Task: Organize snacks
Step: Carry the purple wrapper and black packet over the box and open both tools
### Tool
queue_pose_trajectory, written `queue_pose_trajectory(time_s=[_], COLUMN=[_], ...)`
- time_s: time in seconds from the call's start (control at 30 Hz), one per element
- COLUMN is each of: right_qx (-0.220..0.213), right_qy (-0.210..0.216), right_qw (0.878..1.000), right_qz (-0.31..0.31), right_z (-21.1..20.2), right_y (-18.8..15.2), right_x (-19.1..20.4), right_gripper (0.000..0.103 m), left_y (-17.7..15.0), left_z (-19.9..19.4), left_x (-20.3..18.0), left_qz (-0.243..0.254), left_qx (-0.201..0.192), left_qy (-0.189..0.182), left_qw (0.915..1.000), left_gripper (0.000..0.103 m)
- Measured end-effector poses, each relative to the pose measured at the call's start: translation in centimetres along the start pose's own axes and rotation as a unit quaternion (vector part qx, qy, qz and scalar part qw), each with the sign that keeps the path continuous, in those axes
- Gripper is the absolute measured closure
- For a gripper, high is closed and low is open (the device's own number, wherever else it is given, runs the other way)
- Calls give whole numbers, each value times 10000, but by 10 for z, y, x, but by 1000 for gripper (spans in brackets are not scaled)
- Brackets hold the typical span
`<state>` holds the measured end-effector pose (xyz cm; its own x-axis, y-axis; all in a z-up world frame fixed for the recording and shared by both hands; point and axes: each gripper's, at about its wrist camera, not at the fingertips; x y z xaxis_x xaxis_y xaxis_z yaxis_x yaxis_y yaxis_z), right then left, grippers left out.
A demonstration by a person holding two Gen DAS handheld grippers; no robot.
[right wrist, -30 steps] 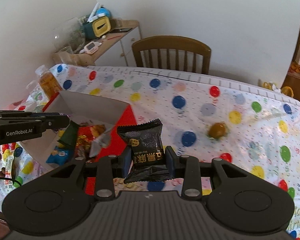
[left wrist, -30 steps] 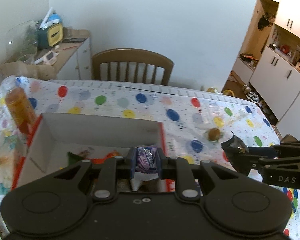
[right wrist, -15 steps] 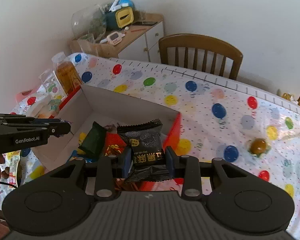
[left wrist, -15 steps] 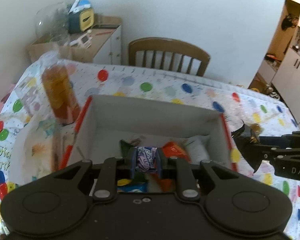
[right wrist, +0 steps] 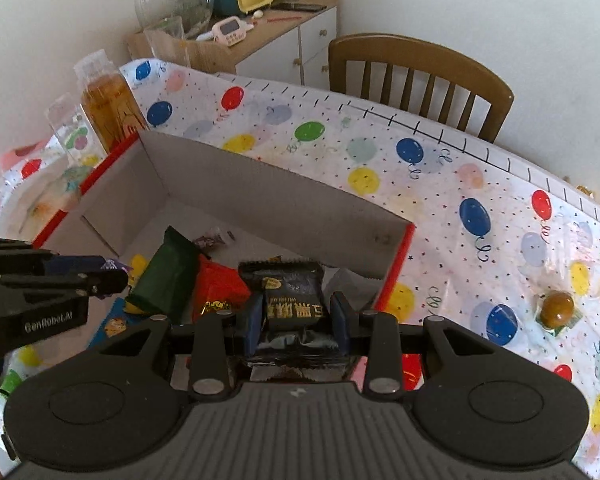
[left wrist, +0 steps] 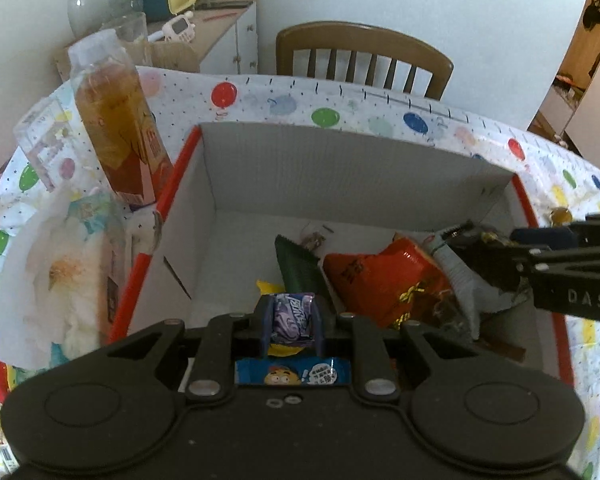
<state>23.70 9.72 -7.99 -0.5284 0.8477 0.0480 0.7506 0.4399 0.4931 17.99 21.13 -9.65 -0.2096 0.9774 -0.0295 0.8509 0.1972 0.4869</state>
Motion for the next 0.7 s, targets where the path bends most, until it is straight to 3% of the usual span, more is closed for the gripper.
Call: queue_pose_trajectory(time_s=[0.53, 0.7], right_qx=[73, -3], right_qy=[125, 193], right_qw=[9998, 9998], right_qz=[-135, -81], right_z=[10, 2], right_y=[7, 7], right_x=[13, 12], right_gripper=[67, 67], left_y=[-14, -15], left_z=[29, 29], left_x=[2, 1], left_qz=[-53, -48], left_qx=[393, 417], left_qy=[-38, -34], left_qw=[9992, 9991], left_gripper=[85, 81])
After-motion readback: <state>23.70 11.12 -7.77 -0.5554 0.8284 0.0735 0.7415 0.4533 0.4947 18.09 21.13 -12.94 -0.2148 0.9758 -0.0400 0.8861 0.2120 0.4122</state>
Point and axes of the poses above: each gripper's, at about its wrist camera, not at the fingertips, and z roughly the way its jaws point, x to its left, y to its top, and after that the axes turned 3 degrees about x, right-handed
